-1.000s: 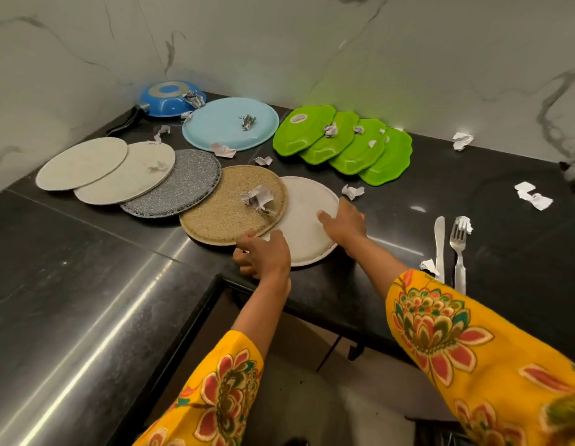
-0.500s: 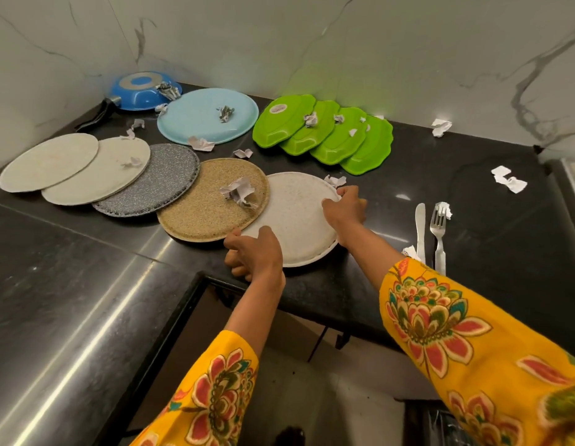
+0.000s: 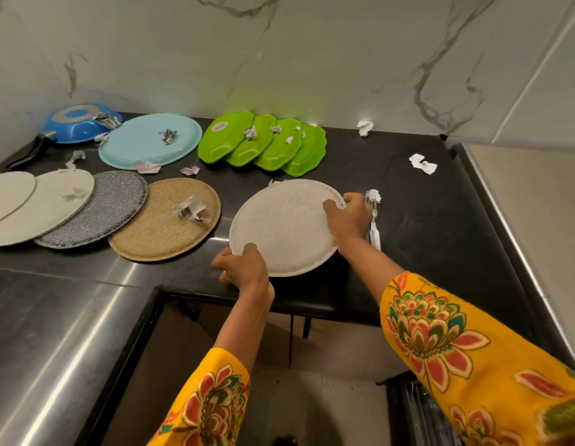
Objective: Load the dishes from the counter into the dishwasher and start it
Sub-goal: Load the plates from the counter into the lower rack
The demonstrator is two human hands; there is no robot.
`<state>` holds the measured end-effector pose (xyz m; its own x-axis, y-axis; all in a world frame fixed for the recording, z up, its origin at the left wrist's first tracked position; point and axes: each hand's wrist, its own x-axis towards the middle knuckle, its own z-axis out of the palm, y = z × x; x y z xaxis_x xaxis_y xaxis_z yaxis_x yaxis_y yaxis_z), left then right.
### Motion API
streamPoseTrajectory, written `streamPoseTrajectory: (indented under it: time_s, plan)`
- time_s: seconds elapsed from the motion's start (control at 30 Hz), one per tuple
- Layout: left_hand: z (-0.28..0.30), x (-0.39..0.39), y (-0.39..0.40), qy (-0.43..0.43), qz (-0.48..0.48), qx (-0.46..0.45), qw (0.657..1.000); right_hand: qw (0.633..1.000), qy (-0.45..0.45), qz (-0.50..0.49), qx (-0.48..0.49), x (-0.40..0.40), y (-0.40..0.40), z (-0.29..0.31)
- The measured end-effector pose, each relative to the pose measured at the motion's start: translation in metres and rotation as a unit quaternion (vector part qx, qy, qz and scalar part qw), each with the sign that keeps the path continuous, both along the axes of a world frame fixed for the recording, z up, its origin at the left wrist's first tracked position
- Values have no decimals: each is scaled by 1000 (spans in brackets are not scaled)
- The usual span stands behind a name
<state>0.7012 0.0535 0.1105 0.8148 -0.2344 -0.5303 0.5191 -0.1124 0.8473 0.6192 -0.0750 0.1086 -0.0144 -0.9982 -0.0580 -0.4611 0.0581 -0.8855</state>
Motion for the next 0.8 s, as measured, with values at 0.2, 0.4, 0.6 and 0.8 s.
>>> streamPoseTrajectory:
  time_s: [0.2, 0.4, 0.6, 0.8]
  plan:
    - [1, -37, -8, -12, -57, -8, 998, 999, 17, -27, -28, -69, 3, 4]
    - [-12, -96, -9, -28, -121, -23, 992, 996, 20, -52, -65, -151, 15, 4]
    - [-8, -186, 3, -17, -158, -46, 986, 991, 18, -82, -101, -249, 33, 0]
    - [-13, -275, 17, -1, -199, -68, 978, 986, 52, -131, -91, -358, 61, -10]
